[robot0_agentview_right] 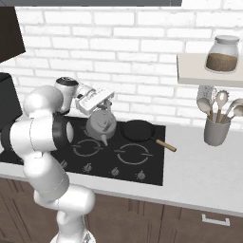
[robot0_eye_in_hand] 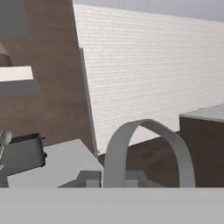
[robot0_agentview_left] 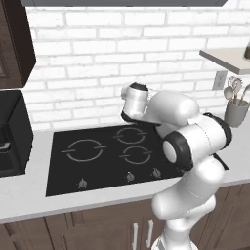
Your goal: Pick the kettle from the counter and place it on a stove burner. Then turn the burner on.
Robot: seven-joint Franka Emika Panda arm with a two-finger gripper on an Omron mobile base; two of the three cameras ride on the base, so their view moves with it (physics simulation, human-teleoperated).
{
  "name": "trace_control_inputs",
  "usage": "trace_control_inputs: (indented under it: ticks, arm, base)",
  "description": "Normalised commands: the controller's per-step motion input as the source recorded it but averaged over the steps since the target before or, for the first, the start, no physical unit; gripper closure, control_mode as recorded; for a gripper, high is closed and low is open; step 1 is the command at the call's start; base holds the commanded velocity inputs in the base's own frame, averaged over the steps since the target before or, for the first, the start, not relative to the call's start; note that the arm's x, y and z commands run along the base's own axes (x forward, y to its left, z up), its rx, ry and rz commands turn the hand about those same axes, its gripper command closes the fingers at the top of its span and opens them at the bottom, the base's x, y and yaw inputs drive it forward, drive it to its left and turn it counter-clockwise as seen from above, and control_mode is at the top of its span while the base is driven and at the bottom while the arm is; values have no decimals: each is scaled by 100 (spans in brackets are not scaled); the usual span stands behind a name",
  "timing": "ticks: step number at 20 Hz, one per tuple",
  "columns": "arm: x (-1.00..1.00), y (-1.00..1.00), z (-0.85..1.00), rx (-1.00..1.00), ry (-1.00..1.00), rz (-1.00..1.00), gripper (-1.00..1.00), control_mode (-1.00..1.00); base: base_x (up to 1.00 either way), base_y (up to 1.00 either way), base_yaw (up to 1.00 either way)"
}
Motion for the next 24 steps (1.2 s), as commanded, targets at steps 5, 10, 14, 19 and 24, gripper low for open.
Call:
trace_control_inputs:
  ticks: [5,10,14,19,24]
  arm:
    - [0,26,23,-7,0,39,100,-100]
    - [8,38,16,-3,0,46,100,-100]
    - [28,44,1,-2,0,50,100,-100]
    - [28,53,3,-5,0,50,100,-100]
    - [24,51,0,-9,0,54,100,-100]
  base:
    - [0,0,0]
    - [0,0,0]
    - [0,0,0]
    - [0,0,0]
    - [0,0,0]
